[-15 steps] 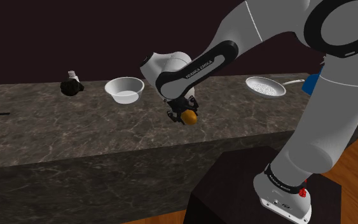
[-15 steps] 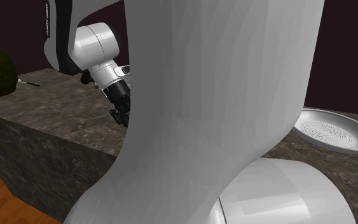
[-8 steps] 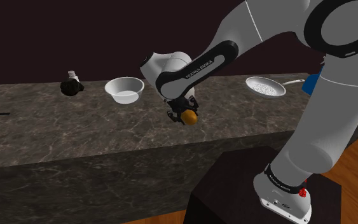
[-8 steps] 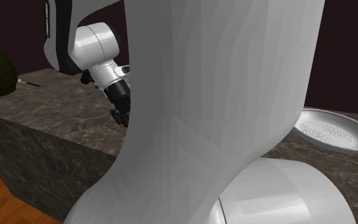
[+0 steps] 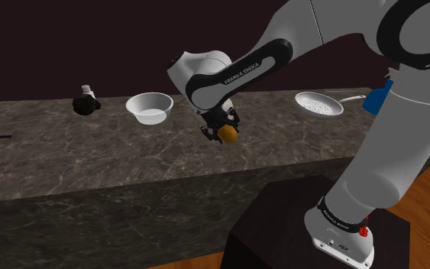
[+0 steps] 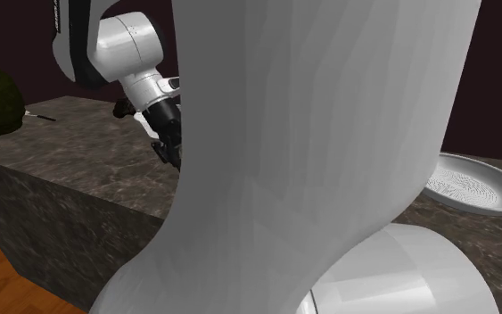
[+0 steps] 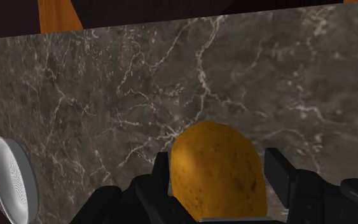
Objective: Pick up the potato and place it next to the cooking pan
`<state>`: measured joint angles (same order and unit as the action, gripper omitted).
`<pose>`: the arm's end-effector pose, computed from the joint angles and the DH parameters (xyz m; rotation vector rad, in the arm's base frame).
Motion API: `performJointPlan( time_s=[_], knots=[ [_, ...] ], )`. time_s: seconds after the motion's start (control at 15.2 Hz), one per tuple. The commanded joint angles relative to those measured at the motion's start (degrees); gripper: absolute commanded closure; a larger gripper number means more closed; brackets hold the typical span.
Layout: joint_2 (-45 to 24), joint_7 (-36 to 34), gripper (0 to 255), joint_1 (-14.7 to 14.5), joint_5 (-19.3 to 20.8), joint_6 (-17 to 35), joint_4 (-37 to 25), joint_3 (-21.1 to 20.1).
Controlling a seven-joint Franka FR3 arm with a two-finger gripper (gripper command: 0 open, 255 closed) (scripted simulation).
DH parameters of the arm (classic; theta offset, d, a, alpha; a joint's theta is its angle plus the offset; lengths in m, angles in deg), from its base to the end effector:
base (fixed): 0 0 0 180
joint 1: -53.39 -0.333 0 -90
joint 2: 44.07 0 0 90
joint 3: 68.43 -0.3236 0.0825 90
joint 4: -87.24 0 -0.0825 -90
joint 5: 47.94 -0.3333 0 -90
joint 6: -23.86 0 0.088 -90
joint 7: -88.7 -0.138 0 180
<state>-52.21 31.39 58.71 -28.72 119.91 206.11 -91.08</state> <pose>0.4446 0.0918 0.3516 2.4957 -0.7182 -0.3407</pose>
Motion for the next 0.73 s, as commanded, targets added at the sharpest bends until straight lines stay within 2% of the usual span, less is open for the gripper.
performJointPlan(
  time_s=[0.0, 0.66],
  knots=[
    [0.71, 0.49, 255, 0.00, -0.33, -1.21, -0.63, -0.08],
    [4.10, 3.15, 255, 0.06, -1.63, -7.76, -4.56, -0.25]
  ],
)
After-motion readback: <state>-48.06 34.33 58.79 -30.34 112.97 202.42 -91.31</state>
